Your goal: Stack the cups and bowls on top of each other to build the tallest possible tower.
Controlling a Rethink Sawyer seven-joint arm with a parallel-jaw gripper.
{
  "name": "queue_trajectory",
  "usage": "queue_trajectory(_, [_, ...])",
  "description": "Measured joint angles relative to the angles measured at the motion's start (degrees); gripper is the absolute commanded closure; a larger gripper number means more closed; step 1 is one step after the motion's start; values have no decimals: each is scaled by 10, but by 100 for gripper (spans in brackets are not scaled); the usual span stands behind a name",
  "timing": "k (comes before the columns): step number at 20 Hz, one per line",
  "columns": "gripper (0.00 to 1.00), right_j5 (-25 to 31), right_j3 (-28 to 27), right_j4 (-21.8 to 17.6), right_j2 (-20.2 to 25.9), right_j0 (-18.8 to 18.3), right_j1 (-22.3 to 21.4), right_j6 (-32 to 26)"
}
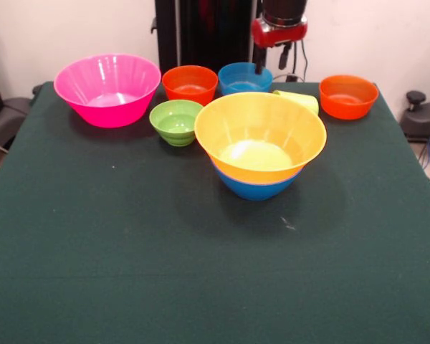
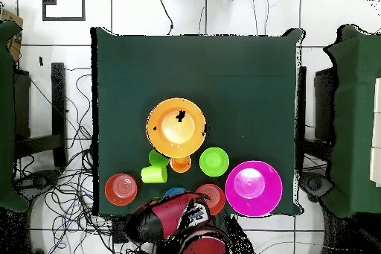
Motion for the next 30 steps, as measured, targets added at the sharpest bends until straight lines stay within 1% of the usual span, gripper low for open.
queue_trajectory(5, [0, 23, -21, 0, 0, 0, 18, 0])
queue_trajectory(7, [0, 26, -26, 0, 0, 0, 23, 0])
queue_trajectory(13, [0, 29, -67, 0, 0, 5, 52, 0])
queue_trajectory(14, [100, 29, -73, 0, 0, 6, 56, 0])
queue_trajectory(18, [100, 30, -83, 0, -1, 9, 62, 0])
queue_trajectory(30, [100, 30, -84, 0, -2, 10, 62, 0])
